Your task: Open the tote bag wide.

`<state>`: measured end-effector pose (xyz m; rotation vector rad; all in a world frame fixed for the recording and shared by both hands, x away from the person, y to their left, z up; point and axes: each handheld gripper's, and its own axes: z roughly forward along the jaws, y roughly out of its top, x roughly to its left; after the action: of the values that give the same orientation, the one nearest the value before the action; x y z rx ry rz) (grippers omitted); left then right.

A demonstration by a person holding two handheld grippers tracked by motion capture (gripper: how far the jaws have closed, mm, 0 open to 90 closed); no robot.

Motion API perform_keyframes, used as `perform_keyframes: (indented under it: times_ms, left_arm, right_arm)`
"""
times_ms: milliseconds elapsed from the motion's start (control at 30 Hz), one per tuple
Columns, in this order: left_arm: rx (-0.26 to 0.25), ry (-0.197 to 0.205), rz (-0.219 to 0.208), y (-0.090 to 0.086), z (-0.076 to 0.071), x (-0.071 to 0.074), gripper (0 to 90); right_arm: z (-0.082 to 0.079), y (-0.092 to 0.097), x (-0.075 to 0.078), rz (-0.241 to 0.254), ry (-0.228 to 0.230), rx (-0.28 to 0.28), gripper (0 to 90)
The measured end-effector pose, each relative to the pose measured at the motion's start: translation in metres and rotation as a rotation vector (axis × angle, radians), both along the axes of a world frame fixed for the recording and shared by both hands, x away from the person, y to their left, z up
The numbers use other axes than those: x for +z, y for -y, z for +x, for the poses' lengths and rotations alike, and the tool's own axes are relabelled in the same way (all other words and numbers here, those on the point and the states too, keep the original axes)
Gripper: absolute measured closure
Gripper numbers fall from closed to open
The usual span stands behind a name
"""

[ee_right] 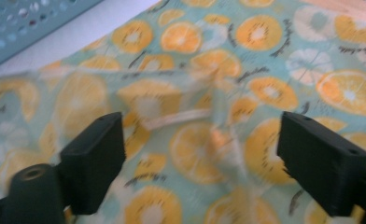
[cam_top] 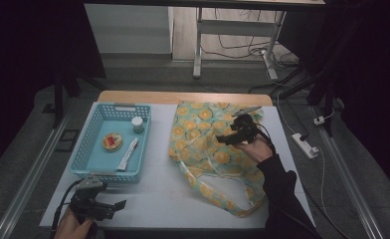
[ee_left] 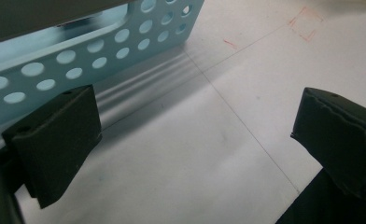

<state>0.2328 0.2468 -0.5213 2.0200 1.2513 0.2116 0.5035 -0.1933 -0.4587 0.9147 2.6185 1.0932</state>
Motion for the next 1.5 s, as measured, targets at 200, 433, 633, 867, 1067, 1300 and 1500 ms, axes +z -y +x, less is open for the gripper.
perform_keyframes:
  times_ms: [200, 433, 633, 867, 1067, 1300, 1500]
  left_arm:
    - [0.000, 0.001, 0.001, 0.000, 0.000, 0.000, 1.1]
    - [0.000, 0.001, 0.003, 0.001, 0.000, 0.000, 1.1]
    - [0.000, 0.002, 0.002, 0.001, 0.000, 0.000, 1.0]
    - [0.000, 0.003, 0.003, 0.001, 0.000, 0.000, 1.0]
    - [-0.001, 0.000, 0.006, 0.001, 0.000, 0.000, 1.1]
    - [-0.001, -0.002, 0.006, 0.001, 0.000, 0.000, 1.1]
    - [-0.001, -0.003, 0.006, 0.001, 0.000, 0.000, 1.1]
  right_arm:
    - [-0.032, -0.002, -0.002, -0.035, 0.007, 0.045, 2.8]
    - [-0.060, -0.006, -0.013, -0.058, -0.006, 0.080, 0.0]
    - [-0.073, -0.009, -0.035, -0.122, 0.003, 0.102, 4.7]
    - [-0.077, -0.009, -0.051, -0.138, -0.012, 0.147, 27.2]
    - [-0.081, -0.010, -0.054, -0.159, -0.017, 0.204, 58.5]
    - [-0.082, -0.011, -0.046, -0.149, 0.035, 0.210, 86.9]
    - [-0.076, -0.009, -0.044, -0.148, 0.051, 0.161, 86.8]
